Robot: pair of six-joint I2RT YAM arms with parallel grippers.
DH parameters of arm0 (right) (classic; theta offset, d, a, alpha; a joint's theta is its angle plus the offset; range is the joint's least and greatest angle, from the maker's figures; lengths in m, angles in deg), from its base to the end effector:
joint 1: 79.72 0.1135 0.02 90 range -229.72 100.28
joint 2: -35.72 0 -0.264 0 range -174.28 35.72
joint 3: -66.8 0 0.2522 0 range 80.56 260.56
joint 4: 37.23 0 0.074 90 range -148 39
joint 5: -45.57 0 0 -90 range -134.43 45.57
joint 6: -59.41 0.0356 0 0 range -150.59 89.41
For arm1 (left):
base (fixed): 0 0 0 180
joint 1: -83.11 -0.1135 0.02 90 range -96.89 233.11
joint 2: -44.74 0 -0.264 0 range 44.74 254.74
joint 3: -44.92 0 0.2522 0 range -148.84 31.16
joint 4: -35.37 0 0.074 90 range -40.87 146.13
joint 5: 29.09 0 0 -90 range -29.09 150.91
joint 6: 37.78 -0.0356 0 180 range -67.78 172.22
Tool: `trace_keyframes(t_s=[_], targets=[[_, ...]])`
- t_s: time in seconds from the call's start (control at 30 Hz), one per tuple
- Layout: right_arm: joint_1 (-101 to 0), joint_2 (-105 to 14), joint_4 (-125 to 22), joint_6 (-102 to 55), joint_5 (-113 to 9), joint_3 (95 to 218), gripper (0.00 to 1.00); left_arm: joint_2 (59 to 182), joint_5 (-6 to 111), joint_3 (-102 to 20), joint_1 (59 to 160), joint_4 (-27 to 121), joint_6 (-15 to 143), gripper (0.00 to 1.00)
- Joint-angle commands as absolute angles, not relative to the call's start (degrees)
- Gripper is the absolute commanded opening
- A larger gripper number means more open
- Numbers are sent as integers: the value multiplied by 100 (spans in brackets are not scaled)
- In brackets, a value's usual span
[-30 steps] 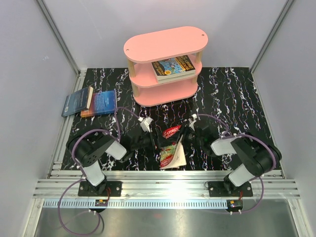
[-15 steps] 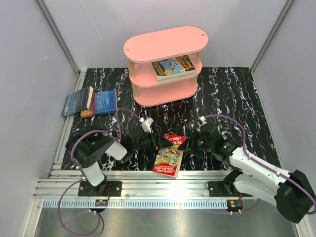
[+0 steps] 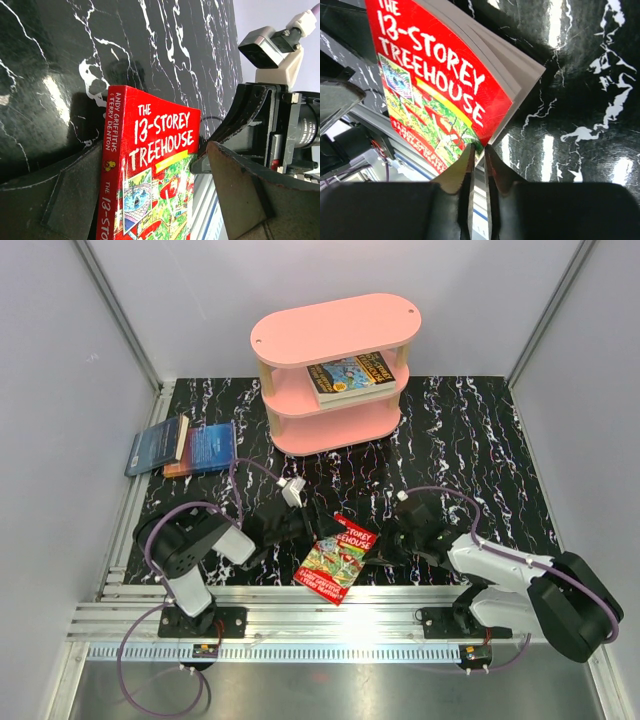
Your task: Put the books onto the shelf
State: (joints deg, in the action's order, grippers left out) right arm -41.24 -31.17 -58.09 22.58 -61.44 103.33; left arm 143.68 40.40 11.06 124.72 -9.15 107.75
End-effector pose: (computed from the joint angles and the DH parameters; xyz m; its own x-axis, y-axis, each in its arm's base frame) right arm 0.1514 0.1336 0.1446 -0.9569 0.2171 -0.1929 0.0458 0.7686 0.6380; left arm 0.1919 -0.1872 0.1079 -0.8636 -0.2657 -0.4285 0.2744 0.4653 -0.8416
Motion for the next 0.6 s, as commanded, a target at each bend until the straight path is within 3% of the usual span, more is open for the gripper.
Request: trace_keyframes(t_s=[0.0,0.1,0.13,0.2,0.23,0.3,0.47,0.57], targets=[[-4078,-2880,-5311,2311,-6007,10631,14,14722,4237,1323,12460,-325,10671,86],[-4078,-2914,-5206,2338,-5998,10693,12,14845,4166,1332,12460,-483,10706,86],[-4078,-2966,-5188,2329,-6024,10710,23,14880,4132,1323,12460,-545,10724,86],[-4078,-3160,-5214,2303,-6104,10719,60,14942,4096,1332,12460,-615,10741,85],[-4078,-3212,-5249,2311,-6086,10693,85,14959,4079,1332,12460,-633,10750,85],[-4070,-3205,-5415,2329,-6008,10527,100,14986,4061,1349,12451,-677,10750,85],[-4070,-2836,-5925,2487,-5568,10219,100,14995,4052,1341,12460,-686,10750,85],[-4061,-2852,-5393,2724,-5515,9850,100,15047,4017,1305,12451,-712,10776,85]])
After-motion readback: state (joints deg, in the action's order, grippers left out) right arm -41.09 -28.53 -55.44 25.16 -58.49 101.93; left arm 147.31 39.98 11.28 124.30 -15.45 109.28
